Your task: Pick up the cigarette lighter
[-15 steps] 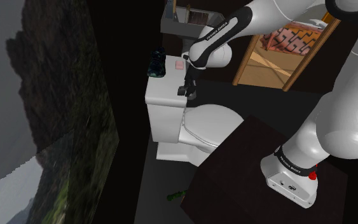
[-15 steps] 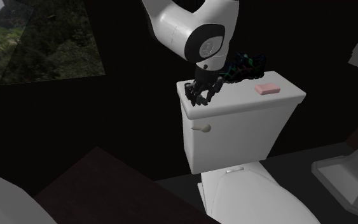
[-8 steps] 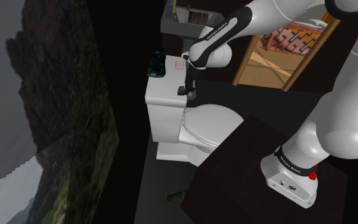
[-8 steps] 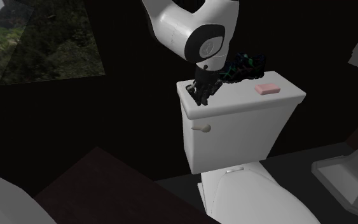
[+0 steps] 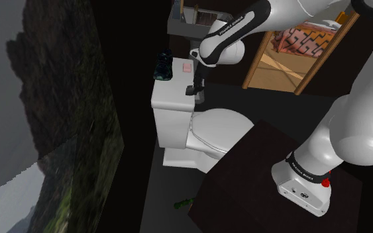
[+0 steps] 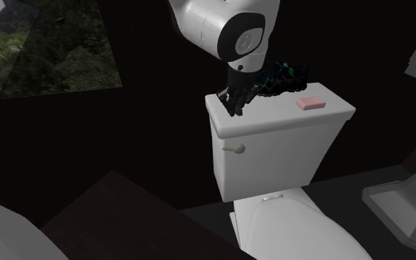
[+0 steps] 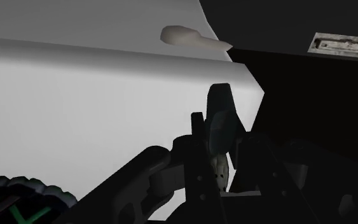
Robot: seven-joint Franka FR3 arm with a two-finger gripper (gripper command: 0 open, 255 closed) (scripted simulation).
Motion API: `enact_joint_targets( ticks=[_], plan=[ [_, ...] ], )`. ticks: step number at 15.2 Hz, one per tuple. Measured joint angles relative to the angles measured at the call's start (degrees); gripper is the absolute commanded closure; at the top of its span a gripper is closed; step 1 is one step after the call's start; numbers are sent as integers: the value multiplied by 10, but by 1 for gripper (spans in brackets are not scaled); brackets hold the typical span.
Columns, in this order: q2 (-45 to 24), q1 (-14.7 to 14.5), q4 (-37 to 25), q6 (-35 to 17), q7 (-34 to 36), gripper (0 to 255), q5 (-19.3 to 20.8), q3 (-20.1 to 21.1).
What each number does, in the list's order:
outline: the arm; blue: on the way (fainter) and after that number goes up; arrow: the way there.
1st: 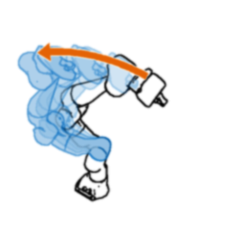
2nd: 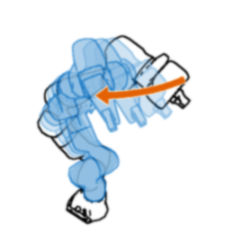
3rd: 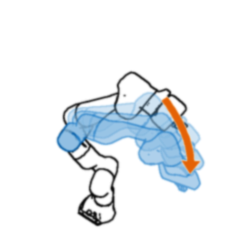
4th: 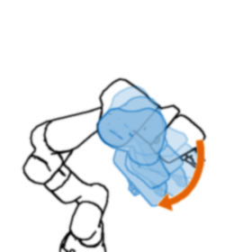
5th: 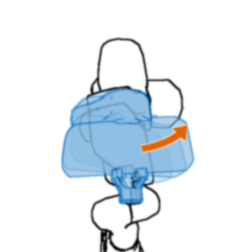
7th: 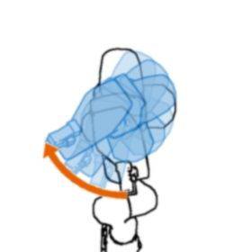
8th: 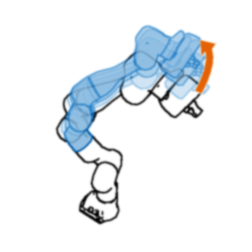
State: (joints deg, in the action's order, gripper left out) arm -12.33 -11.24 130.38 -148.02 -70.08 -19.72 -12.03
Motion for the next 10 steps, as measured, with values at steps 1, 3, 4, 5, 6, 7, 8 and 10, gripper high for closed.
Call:
enact_joint_targets(
  ticks=[1, 3, 4, 5, 6, 7, 8, 10],
  plan=[
    [7, -2, 0, 6, 5, 255, 5, -2],
    [16, -3, -4, 19, 14, 255, 14, -5],
    [25, -4, -3, 26, 18, 255, 20, -7],
    [31, -6, -4, 31, 23, 255, 25, -8],
    [36, -6, -6, 38, 27, 255, 29, -9],
    [40, -7, -8, 44, 30, 255, 33, -10],
    [46, -7, -9, 51, 33, 255, 37, -11],
    [57, -8, -10, 62, 40, 255, 45, -13]
  ],
)
